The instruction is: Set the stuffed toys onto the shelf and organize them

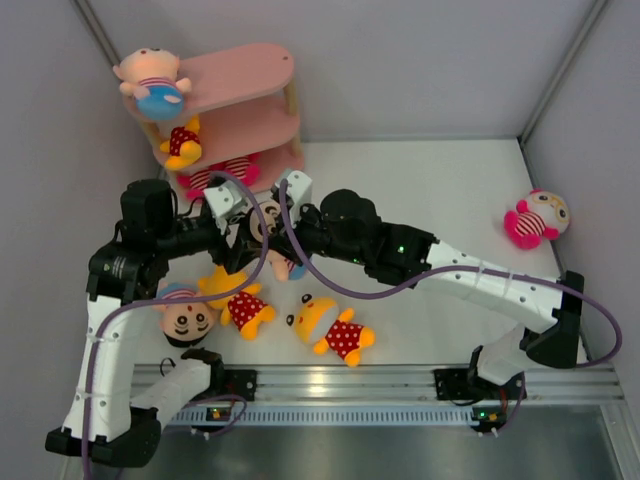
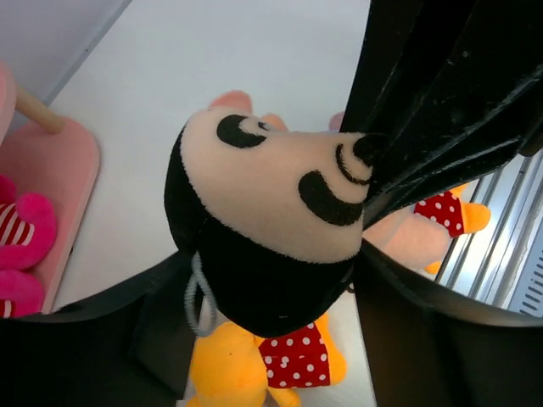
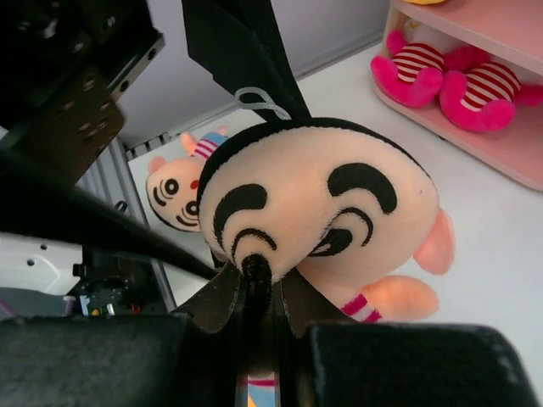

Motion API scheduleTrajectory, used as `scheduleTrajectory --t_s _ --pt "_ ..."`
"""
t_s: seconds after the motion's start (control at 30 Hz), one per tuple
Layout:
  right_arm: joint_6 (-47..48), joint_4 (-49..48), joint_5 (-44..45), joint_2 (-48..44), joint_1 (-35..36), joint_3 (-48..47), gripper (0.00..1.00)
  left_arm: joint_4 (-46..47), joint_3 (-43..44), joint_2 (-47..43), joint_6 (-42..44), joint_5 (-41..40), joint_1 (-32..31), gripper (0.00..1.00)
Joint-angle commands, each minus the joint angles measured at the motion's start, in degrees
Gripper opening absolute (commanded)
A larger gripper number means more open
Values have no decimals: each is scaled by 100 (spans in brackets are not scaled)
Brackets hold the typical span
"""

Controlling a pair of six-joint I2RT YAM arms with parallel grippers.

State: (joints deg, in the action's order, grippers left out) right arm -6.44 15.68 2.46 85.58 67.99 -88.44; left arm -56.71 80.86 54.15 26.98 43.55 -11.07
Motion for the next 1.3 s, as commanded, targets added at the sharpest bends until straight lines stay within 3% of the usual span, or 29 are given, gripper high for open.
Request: scheduleTrajectory --t_s 0.0,0.03,0.07,0.1,0.13,0.17,0.23,0.27,0.3,0.33,0.43,0.47,0.53,0.6,0.67,0.73,0.77,0.87,1.03,1.27 --pt "169 -653 -940 -225 48 -34 0 -33 106 34 491 -355 -53 69" --pt "178 -724 -1071 -400 39 63 0 -33 88 8 553 -399 -53 60" --pt "195 -785 -1124 -480 48 160 0 -33 79 8 623 -356 -53 43" --pt "187 -838 -1186 -551 48 317 0 -33 70 25 633 -295 -53 33" --pt "187 -908 -1334 -656 31 363 0 -33 79 51 624 -216 -53 6" --pt "221 -909 -1405 -700 39 389 0 -33 96 69 537 -146 -53 0" --pt "248 -891 -1433 -779 48 424 13 -33 228 157 362 -40 -53 0" --pt "300 -891 -1345 -832 39 511 27 -25 281 175 317 -31 -53 0" --pt "362 -909 -1240 -902 48 599 56 -25 368 192 273 -100 -53 0" --pt "467 -1031 -969 -1155 39 722 64 -25 413 227 229 -171 -53 0" --pt "1405 -1514 -529 -2084 48 1739 73 -33 518 263 254 -496 -53 0" --pt "2218 -2081 -527 -2394 48 2108 74 -25 545 280 316 -549 -53 0" --pt "3736 -2576 -458 -3238 57 3329 99 -25 667 341 308 -471 -44 0" --pt "4577 -3103 67 -3721 214 4286 99 -25 842 412 255 -322 -44 0" --pt "5803 -3054 1139 -3751 651 4598 99 -25 1062 543 80 -137 -44 0" --pt "6817 -3796 2383 -3523 1127 4879 99 -25 1195 684 -61 -40 -44 0" --pt "7814 -4157 2634 -3391 1547 5142 99 -25 1256 719 -183 117 -44 0" --pt "8665 -5529 2840 -2890 1762 5285 99 -25 1423 825 -455 468 -44 0" --pt "9169 -6742 2567 -2003 1578 5118 99 -25 1494 895 -843 1023 -44 0" --pt "8835 -7537 2268 -1457 998 5091 99 -25 1494 860 -879 1129 -44 0"
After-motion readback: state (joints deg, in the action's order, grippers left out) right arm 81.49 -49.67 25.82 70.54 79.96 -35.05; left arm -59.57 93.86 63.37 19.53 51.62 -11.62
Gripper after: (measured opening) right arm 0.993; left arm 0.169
